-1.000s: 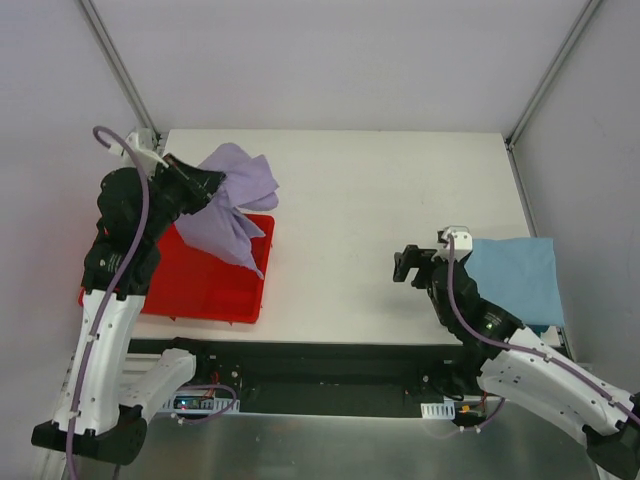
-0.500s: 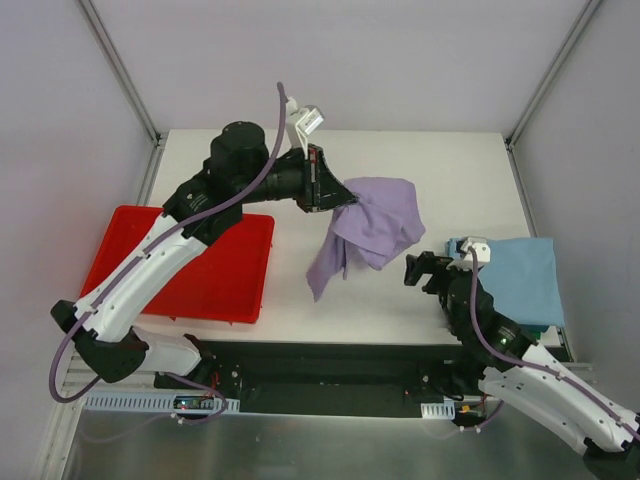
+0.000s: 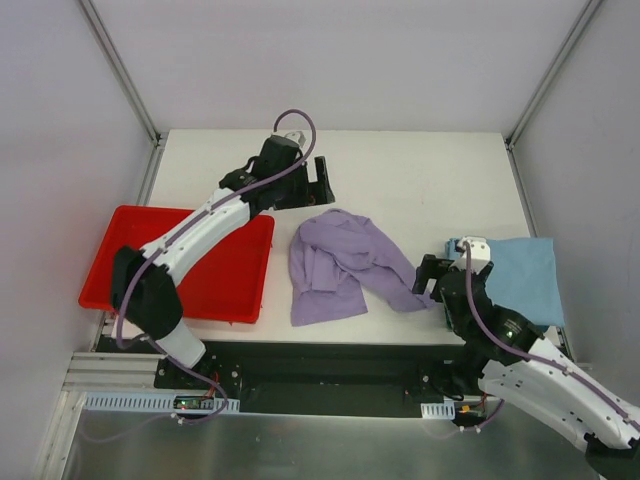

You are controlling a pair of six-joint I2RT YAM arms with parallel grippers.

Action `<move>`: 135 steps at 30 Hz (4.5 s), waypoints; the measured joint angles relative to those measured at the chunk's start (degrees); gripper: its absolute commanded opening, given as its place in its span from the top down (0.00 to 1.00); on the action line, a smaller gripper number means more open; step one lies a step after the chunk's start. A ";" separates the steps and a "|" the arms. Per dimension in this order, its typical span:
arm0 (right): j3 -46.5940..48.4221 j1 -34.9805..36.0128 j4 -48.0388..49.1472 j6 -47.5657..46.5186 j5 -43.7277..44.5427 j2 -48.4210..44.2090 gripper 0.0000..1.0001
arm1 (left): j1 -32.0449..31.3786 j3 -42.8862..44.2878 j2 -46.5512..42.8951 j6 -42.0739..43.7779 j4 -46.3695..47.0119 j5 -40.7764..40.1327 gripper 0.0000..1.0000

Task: Fold and stack the t-shirts
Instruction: Move the tshirt to the center of the board, then flatten out the tshirt

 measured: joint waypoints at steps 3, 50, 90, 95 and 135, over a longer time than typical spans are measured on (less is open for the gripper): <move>1.68 0.00 -1.68 0.50 -0.76 5.49 0.04 | 2.71 0.02 4.85 -0.07 -3.87 -1.81 0.01; 26.71 -8.72 12.46 -11.17 -37.05 61.40 0.10 | -20.61 -39.87 -5.88 -24.15 2.40 -19.26 0.55; 24.33 -13.03 15.23 2.69 -42.10 65.64 0.84 | -20.61 -41.33 -6.16 -27.36 3.32 -24.30 1.00; 24.50 -13.03 14.40 2.03 -41.40 64.74 0.93 | -20.61 -41.35 -6.43 -27.17 1.92 -25.97 1.00; 75.03 -25.20 -11.54 -22.91 -17.51 20.68 0.99 | -20.61 3.96 -36.92 26.32 10.10 -47.89 1.00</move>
